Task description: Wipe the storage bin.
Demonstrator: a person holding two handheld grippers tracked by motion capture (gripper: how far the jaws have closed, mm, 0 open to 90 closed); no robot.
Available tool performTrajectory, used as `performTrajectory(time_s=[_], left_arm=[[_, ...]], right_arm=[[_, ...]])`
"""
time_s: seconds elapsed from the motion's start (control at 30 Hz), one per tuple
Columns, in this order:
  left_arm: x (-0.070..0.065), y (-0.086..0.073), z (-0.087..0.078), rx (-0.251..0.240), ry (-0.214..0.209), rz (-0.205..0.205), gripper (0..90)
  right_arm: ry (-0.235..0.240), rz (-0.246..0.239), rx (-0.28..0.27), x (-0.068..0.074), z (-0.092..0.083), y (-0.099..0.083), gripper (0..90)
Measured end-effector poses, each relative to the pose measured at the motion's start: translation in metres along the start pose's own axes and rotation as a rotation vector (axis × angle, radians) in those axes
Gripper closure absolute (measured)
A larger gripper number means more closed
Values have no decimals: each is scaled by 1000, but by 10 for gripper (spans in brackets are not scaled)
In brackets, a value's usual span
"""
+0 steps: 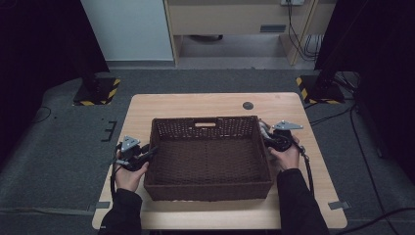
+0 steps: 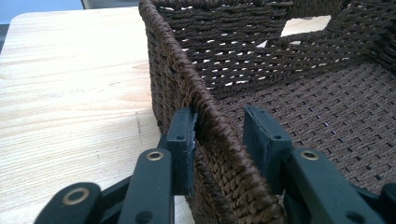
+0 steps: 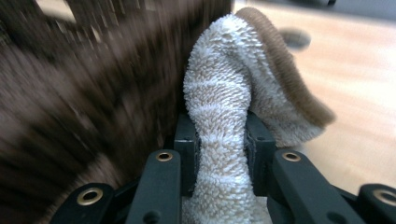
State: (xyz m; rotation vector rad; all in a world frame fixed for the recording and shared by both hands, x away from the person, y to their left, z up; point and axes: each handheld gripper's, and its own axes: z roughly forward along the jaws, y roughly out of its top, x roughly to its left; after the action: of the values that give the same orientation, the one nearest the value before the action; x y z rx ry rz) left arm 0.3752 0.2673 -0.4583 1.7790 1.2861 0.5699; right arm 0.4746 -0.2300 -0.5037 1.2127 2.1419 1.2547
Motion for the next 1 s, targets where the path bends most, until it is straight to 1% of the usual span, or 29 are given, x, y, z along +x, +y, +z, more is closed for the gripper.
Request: performTrajectory(time_s=[0.03,0.07,0.1,0.17,0.2,0.23,0.27,0.37,0.4,0.47,0.53,0.6,0.7,0.77,0.83,0.87,0.9,0.93,1.0], left_arm=[[0,0,0,-1,0,-1,631],[0,0,0,-1,0,-1,631],[0,0,0,-1,-1,-2,631],[0,0,0,-1,-1,-3,631],[0,0,0,-1,-1,-4,631],[0,-1,0,-3,-3,-8,630],[1,-1,0,-3,-3,-9,630],[0,0,0,-3,1,-10,632],[0,0,0,-3,2,-11,633],[0,0,0,-3,4,-10,636],[-1,0,0,-3,6,-10,638],[-1,0,0,-3,6,-10,639],[-1,0,0,-4,8,-9,641],[-1,0,0,-2,9,-7,641],[-1,0,0,-1,10,-5,641],[-1,0,0,0,11,-4,641],[-1,0,0,0,11,-4,641],[-1,0,0,0,11,-4,641],[-1,0,0,-1,10,-7,641]], right_arm=[[1,2,27,0,3,-3,725],[1,2,27,0,3,-3,725],[8,9,28,1,6,-9,726],[5,2,32,2,7,-9,726],[5,2,38,2,6,-8,725],[1,-1,35,2,-1,-3,726],[4,11,17,2,-5,-1,726],[20,11,-55,1,-24,10,727],[33,14,-90,1,-34,15,729],[53,6,-121,2,-46,21,730],[52,-29,-103,5,-50,22,730],[56,-40,-73,6,-47,18,731],[55,-33,-40,6,-37,9,732],[55,-31,-6,5,-30,3,732],[50,-33,53,6,-19,-7,731],[47,-39,72,7,-16,-11,731],[49,-37,71,8,-12,-15,730],[53,-20,63,9,-10,-18,731],[53,-18,66,8,-12,-16,731]])
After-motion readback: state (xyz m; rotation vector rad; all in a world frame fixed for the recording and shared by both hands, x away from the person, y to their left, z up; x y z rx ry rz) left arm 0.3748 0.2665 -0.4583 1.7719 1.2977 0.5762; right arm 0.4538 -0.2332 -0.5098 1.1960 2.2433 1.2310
